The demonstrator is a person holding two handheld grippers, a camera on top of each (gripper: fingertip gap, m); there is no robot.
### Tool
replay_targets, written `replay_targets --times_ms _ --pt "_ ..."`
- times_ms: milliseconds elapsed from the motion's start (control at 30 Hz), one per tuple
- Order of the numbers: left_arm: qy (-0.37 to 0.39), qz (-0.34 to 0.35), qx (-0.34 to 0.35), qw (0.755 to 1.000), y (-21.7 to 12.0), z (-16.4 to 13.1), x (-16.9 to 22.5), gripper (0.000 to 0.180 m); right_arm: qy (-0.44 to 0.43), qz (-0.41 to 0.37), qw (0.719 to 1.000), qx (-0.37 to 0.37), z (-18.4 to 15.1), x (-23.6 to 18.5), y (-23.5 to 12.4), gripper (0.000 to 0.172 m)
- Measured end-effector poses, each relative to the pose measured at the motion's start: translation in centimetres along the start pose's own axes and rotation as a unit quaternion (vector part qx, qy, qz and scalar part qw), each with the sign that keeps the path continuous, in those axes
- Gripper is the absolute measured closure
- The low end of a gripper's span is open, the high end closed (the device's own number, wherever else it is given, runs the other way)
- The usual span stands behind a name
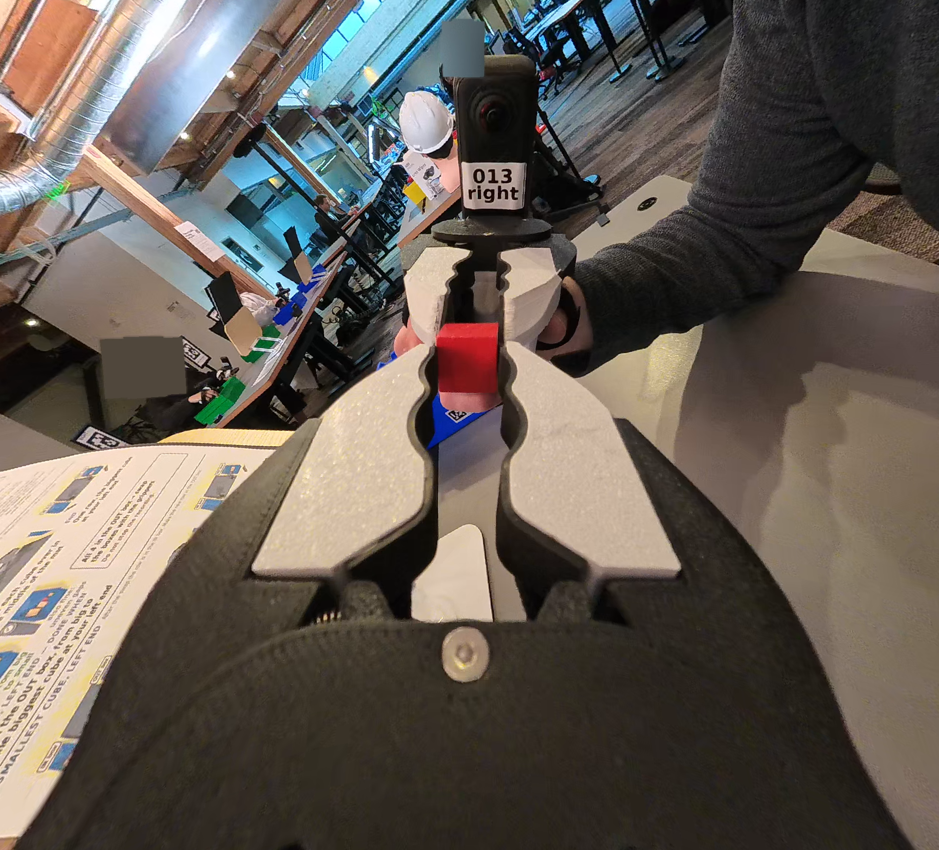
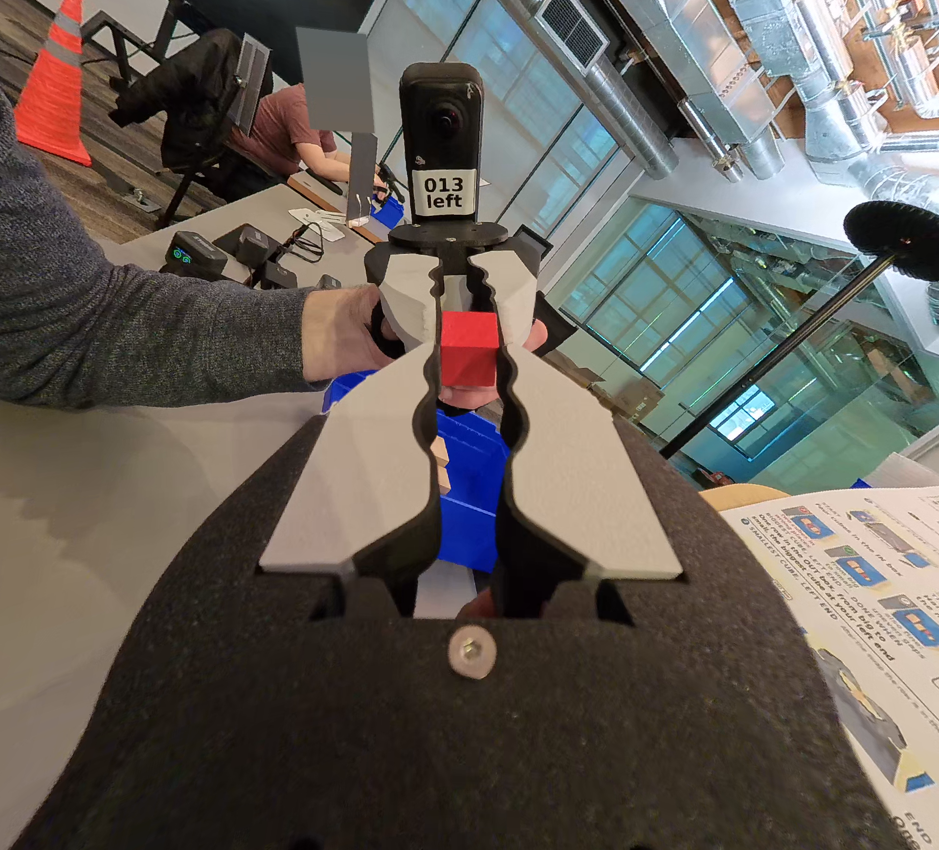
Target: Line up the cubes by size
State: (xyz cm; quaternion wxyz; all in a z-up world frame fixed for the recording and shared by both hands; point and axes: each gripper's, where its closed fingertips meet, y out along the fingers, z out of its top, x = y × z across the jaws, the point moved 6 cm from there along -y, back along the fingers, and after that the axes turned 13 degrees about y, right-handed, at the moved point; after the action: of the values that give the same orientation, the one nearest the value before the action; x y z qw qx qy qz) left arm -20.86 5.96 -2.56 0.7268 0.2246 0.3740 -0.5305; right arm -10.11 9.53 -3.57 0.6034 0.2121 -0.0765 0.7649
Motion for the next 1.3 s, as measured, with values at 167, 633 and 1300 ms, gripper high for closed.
replay_targets --times_ms 167,633,1300 --pt "0.003 0.002 -0.017 1.000 -0.1 -0.3 -0.1 0.159 0.000 -0.003 1.000 -0.002 0.0 0.1 -0.1 0.152" --pt "0.018 0.027 -0.075 0.997 -0.8 0.0 -0.7 0.175 -0.065 -0.100 0.991 -0.066 2.7 3.2 -5.4 0.152" --pt "0.085 0.094 -0.111 0.986 2.6 5.6 -2.4 0.180 0.036 -0.143 0.816 -0.558 -7.9 15.0 -31.5 0.152"
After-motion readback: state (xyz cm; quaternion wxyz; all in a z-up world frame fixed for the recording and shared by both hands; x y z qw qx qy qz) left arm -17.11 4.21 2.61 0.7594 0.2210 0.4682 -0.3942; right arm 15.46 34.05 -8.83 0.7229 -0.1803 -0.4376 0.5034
